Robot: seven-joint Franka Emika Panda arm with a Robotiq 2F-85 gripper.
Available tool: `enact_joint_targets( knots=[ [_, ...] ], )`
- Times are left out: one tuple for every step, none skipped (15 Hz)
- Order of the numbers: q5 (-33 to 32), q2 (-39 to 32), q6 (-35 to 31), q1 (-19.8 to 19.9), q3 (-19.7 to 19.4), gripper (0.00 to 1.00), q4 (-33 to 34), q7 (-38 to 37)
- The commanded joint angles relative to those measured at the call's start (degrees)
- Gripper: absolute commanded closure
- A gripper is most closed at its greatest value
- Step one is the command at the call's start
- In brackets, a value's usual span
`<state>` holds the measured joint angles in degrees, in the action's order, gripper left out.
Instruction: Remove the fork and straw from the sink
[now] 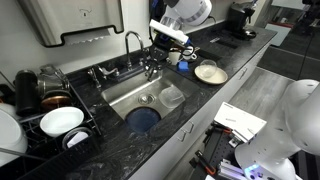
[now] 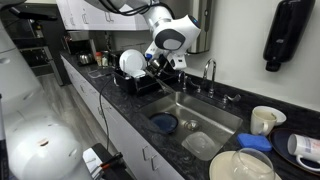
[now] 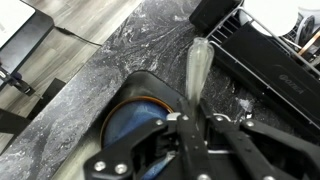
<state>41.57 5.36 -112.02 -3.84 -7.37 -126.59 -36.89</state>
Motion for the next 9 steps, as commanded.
enact_joint_targets(
  knots=[
    [0.15, -0.04, 0.27, 2.38, 2.26, 0.88, 0.12, 0.1],
    [0.15, -0.05, 0.28, 2.38, 2.26, 0.88, 0.12, 0.1],
    [0.15, -0.05, 0.28, 2.38, 2.26, 0.97, 0.13, 0.1],
    [1.07, -0.29, 0.18, 2.41, 2.41, 0.97, 0.24, -1.6],
    [2.45, -0.58, 0.96, 2.44, 2.64, 0.97, 0.53, -3.09],
    [3.97, -0.8, 1.28, 2.48, 2.86, 0.97, 0.71, -4.26],
    [5.77, -1.14, 1.33, 2.53, 3.1, 0.97, 1.01, -6.12],
    [7.83, -1.39, 1.45, 2.49, 3.27, 0.97, 1.29, -7.67],
    [10.12, -1.62, 1.6, 2.46, 3.42, 0.97, 1.52, -9.0]
  ],
)
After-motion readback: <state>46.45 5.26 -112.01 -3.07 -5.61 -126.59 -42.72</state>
